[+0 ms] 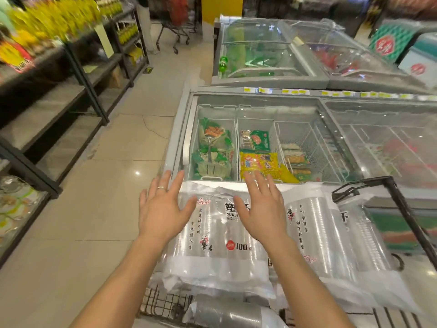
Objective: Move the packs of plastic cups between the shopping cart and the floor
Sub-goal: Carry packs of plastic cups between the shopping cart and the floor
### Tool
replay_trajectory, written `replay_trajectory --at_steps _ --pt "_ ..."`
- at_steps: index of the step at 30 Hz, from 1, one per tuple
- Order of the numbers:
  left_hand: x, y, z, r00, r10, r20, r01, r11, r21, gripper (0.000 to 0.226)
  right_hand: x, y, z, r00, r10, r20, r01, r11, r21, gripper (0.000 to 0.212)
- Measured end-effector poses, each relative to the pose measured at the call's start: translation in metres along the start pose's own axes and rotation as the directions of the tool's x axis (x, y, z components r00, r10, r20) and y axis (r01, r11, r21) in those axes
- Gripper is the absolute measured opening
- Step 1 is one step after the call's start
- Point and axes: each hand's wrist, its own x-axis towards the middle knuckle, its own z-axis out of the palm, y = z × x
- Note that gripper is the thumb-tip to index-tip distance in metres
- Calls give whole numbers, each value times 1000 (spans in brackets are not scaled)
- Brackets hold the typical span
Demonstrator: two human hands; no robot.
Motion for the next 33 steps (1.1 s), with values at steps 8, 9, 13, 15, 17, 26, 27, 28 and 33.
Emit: replay_trajectory --at_steps 8,9,13,15,17,26,27,28,33 --pt "-8 -18 -125 968 -7 -251 46 987 151 72 33 -96 -86 965 -236 -112 226 969 -96 66" --pt "-13 -25 -140 956 -17 -291 72 981 179 72 34 -112 -93 955 -273 -116 262 960 -101 68" --pt "-33 -55 -191 917 -70 -393 174 956 235 74 34 -172 -108 910 -407 -85 398 912 -105 76" --pt "-45 -72 -210 902 -97 -420 210 949 233 77 27 -200 -111 879 -461 -122 453 887 -89 78" --pt "-60 -93 -226 891 -127 -436 249 940 235 78 20 -231 -109 852 -506 -134 498 862 -94 78" --pt "-158 -226 -287 806 -258 -532 418 885 204 76 -47 -395 -71 725 -681 -103 682 731 -35 75" --pt "-172 -245 -294 794 -272 -544 439 876 202 77 -58 -415 -64 715 -690 -113 693 721 -24 74" --pt "-187 -264 -302 781 -291 -553 463 864 199 76 -70 -437 -57 702 -702 -122 706 708 -17 74" --pt "-270 -364 -347 707 -376 -599 573 801 174 76 -132 -554 -23 623 -765 -163 780 623 56 74"
